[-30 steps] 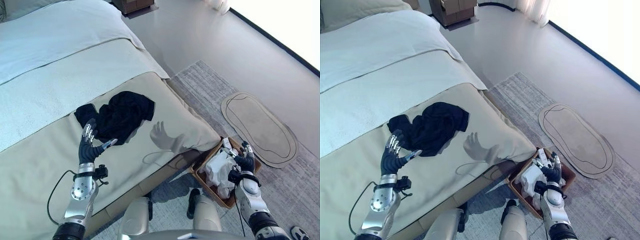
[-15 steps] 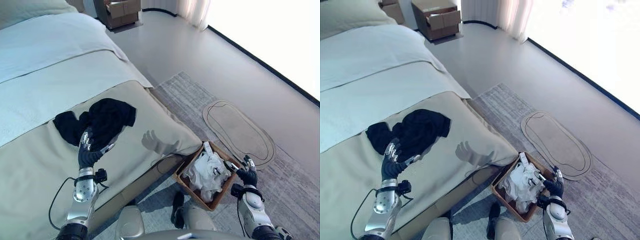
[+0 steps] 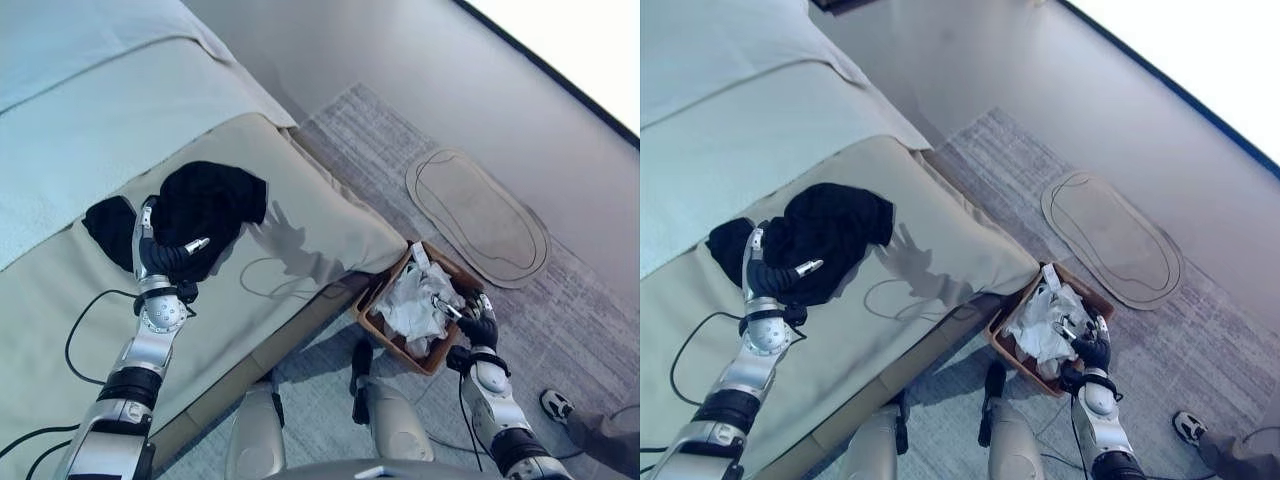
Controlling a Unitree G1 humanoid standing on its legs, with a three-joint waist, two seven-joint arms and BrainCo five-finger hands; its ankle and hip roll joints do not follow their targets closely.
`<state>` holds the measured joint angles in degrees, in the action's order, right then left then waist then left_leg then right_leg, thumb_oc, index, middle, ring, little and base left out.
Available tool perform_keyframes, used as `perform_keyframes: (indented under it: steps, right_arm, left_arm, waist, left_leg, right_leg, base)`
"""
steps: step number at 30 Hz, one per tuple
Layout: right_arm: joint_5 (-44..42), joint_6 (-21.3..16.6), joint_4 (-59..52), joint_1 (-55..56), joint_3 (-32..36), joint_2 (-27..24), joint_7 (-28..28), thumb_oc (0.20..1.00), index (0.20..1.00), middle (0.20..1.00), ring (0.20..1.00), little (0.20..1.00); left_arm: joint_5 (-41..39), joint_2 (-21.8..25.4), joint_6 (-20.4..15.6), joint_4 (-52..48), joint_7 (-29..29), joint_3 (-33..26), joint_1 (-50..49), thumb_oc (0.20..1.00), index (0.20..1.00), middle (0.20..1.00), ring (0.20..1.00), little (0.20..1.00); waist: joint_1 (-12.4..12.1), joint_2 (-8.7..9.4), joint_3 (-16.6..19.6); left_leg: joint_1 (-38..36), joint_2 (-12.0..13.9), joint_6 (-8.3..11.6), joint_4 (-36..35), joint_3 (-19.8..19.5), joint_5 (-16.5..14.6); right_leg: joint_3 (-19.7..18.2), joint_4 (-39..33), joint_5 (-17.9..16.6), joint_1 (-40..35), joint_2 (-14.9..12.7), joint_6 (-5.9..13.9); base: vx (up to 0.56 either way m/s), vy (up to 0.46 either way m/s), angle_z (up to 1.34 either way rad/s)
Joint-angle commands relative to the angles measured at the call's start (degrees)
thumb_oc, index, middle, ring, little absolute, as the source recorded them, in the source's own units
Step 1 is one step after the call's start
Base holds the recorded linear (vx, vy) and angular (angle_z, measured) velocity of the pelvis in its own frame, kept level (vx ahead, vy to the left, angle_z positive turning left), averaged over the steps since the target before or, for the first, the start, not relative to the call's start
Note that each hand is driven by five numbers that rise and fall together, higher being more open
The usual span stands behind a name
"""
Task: Pick up clothes into the bucket
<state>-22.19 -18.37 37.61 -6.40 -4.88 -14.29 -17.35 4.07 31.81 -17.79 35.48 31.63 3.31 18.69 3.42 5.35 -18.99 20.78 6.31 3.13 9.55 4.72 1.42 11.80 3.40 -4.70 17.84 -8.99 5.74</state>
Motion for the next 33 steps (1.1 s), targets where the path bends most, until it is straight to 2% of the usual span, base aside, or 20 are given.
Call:
perform_keyframes:
  steps: [1, 6, 8, 16, 20, 24, 29, 30, 31, 32, 33]
  right_arm:
    - [-1.5, -3.0, -4.6, -1.1, 0.3, -1.9, -0.3, 1.000, 1.000, 1.000, 1.000, 1.000]
    - [-1.3, -3.3, -5.7, -2.7, -0.3, -2.8, -0.6, 1.000, 1.000, 1.000, 1.000, 1.000]
    - [-1.5, -3.9, -6.8, -3.8, -1.2, -3.5, -0.4, 1.000, 1.000, 1.000, 1.000, 1.000]
    - [-2.2, -5.2, -10.3, -5.2, -2.8, -4.8, -0.1, 1.000, 1.000, 1.000, 1.000, 1.000]
    - [-2.8, -6.0, -11.6, -4.8, -3.0, -5.3, 0.2, 1.000, 1.000, 1.000, 1.000, 1.000]
    - [-3.4, -6.6, -12.6, -4.3, -3.2, -5.9, 1.1, 1.000, 1.000, 1.000, 1.000, 1.000]
    - [-3.9, -6.8, -13.7, -4.0, -3.5, -6.4, 1.9, 1.000, 1.000, 1.000, 1.000, 1.000]
    - [-4.0, -6.8, -14.2, -3.7, -3.4, -6.5, 2.3, 1.000, 1.000, 1.000, 1.000, 1.000]
    - [-4.1, -7.0, -14.3, -3.4, -3.3, -6.6, 2.8, 1.000, 1.000, 1.000, 1.000, 1.000]
    - [-4.2, -7.0, -14.3, -3.4, -3.3, -6.6, 2.8, 1.000, 1.000, 1.000, 1.000, 1.000]
    - [-4.4, -7.1, -14.4, -3.4, -3.2, -6.7, 3.1, 1.000, 1.000, 1.000, 1.000, 1.000]
  left_arm:
    - [3.9, 3.6, 0.2, 1.3, 3.2, -1.4, 3.6, 1.000, 1.000, 1.000, 1.000, 1.000]
    - [6.7, 6.7, 2.7, 4.7, 5.6, -0.3, 9.1, 1.000, 1.000, 1.000, 1.000, 1.000]
    - [9.2, 10.0, 4.8, 8.6, 7.3, 1.5, 13.3, 1.000, 1.000, 1.000, 1.000, 1.000]
    - [11.7, 14.5, 8.4, 17.1, 9.5, 6.0, 22.1, 1.000, 1.000, 1.000, 1.000, 1.000]
    - [13.7, 17.1, 9.5, 18.2, 10.3, 7.9, 24.9, 1.000, 1.000, 1.000, 1.000, 1.000]
    - [18.1, 19.8, 12.4, 19.3, 10.8, 10.7, 27.6, 1.000, 1.000, 1.000, 1.000, 1.000]
    - [20.2, 21.1, 13.5, 23.1, 8.4, 14.3, 31.0, 1.000, 1.000, 1.000, 1.000, 1.000]
    - [21.6, 21.8, 14.6, 23.3, 7.6, 15.5, 32.3, 1.000, 1.000, 1.000, 1.000, 1.000]
    - [22.8, 22.2, 15.0, 24.7, 6.9, 16.4, 33.0, 1.000, 1.000, 1.000, 1.000, 1.000]
    - [22.8, 22.2, 15.0, 24.7, 6.9, 16.5, 33.1, 1.000, 1.000, 1.000, 1.000, 1.000]
    - [23.2, 22.5, 15.2, 25.4, 6.6, 17.0, 33.6, 1.000, 1.000, 1.000, 1.000, 1.000]
  waist:
    - [-0.4, 1.57, -0.6]
    - [-0.2, 2.83, -3.6]
    - [0.4, 3.97, -4.9]
    - [1.6, 5.90, -8.9]
    - [1.9, 5.95, -9.9]
    - [2.2, 5.96, -10.4]
    - [2.6, 6.25, -10.6]
    - [2.9, 6.23, -10.5]
    - [3.0, 6.10, -10.1]
    - [3.0, 6.11, -10.1]
    - [3.2, 6.20, -10.1]
  left_leg:
    - [2.5, 2.6, 1.23, -0.2, 0.0, 2.9]
    - [5.6, 3.1, 1.20, 1.6, -0.9, 2.5]
    - [7.8, 3.5, 1.14, 2.7, -1.2, 2.7]
    - [12.8, 3.9, 0.27, 8.8, -1.8, 0.4]
    - [15.4, 3.6, 0.16, 10.5, -2.3, -0.2]
    - [17.5, 3.5, 0.09, 11.4, -2.8, -0.5]
    - [18.8, 3.3, -0.11, 11.9, -3.0, -0.6]
    - [19.1, 3.1, -0.14, 11.8, -3.0, -0.6]
    - [18.9, 3.2, 0.34, 12.2, -3.4, -2.3]
    - [19.0, 3.2, 0.34, 12.2, -3.4, -2.3]
    - [19.8, 3.0, -0.20, 12.1, -3.1, -0.7]
  right_leg:
    - [-0.6, 3.2, 1.5, -3.1, -4.7, 4.44]
    - [0.0, 4.2, 1.4, -0.5, -4.4, 4.46]
    - [0.2, 4.9, 0.8, 1.6, -4.2, 4.65]
    - [0.3, 9.5, 1.5, 5.9, -4.4, 4.73]
    - [0.8, 10.8, 1.9, 8.0, -4.7, 4.80]
    - [1.1, 11.1, 1.7, 9.4, -4.9, 5.01]
    - [1.3, 10.7, 1.2, 10.0, -5.0, 5.29]
    - [1.3, 10.5, 1.0, 10.4, -5.0, 5.34]
    - [1.0, 10.7, 2.2, 10.2, -4.8, 5.82]
    - [1.0, 10.8, 2.2, 10.2, -4.8, 5.82]
    - [1.4, 10.4, 1.0, 10.8, -5.1, 5.37]
  base:
    - [0.00, 0.000, 0.00]
    - [0.00, -0.002, 0.01]
    - [0.00, 0.000, 0.00]
    - [-0.02, 0.011, 0.00]
    - [0.00, 0.020, -0.01]
    - [0.00, 0.007, -0.01]
    - [0.00, 0.007, -0.01]
    - [0.06, 0.023, -0.01]
    - [0.06, 0.023, 0.04]
    - [-0.01, 0.024, 0.05]
    - [-0.07, 0.026, 0.03]
